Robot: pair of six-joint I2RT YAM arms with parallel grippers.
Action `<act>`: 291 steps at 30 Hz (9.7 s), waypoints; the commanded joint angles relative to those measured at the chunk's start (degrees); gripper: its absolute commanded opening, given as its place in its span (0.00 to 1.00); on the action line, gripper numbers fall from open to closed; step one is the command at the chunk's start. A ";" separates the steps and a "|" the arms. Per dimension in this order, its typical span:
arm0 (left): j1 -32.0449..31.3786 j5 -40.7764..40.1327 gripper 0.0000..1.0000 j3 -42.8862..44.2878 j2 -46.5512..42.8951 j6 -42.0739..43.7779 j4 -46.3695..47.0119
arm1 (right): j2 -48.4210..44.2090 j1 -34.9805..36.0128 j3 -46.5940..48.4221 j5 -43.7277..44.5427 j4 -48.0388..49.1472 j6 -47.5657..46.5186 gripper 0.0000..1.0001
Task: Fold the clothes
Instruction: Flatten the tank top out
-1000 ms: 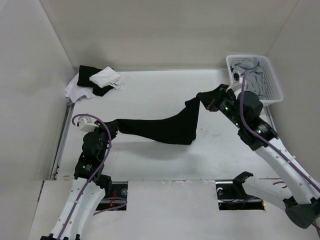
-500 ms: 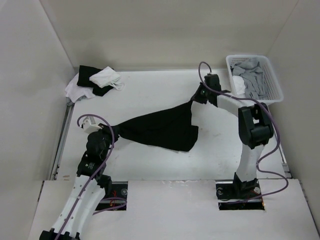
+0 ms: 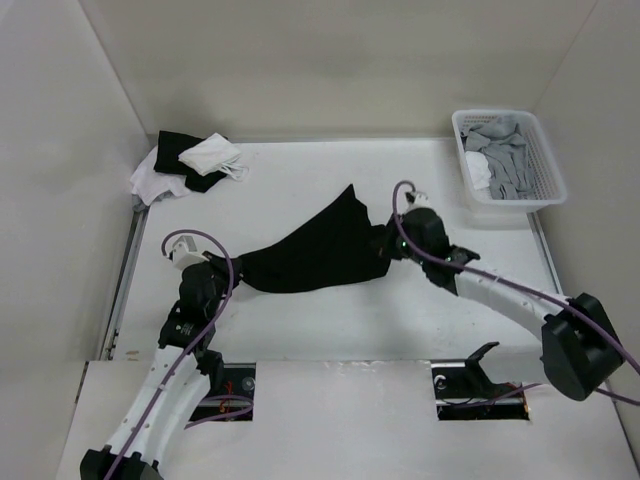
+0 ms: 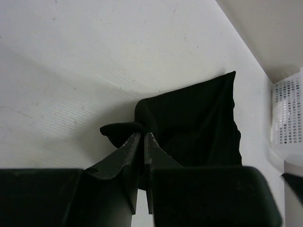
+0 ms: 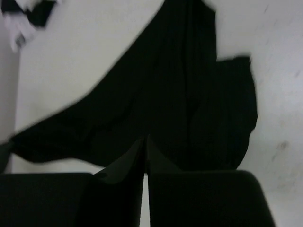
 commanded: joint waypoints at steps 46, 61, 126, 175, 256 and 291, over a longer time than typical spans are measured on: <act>0.80 0.53 0.23 -0.26 -0.80 -0.62 -2.85 | -27.90 7.84 -20.88 -2.24 -9.55 10.60 0.09; 7.48 -4.90 0.43 -0.17 0.51 -2.47 -11.13 | -29.11 10.48 -22.04 2.77 -9.17 10.97 0.19; 14.96 3.43 0.35 -5.62 9.84 -0.36 2.95 | 6.62 5.91 -9.99 -0.14 8.35 4.90 0.11; 7.40 1.41 0.32 -5.97 12.47 -2.38 4.70 | 8.97 3.27 -12.72 -7.43 9.75 4.90 0.37; -4.29 10.80 0.04 4.94 22.04 -7.12 17.17 | -23.89 -5.42 -17.79 -14.99 1.76 9.55 0.30; -7.72 13.27 0.04 0.00 19.24 -7.21 19.38 | 9.32 25.50 -4.20 17.00 -18.10 14.56 0.45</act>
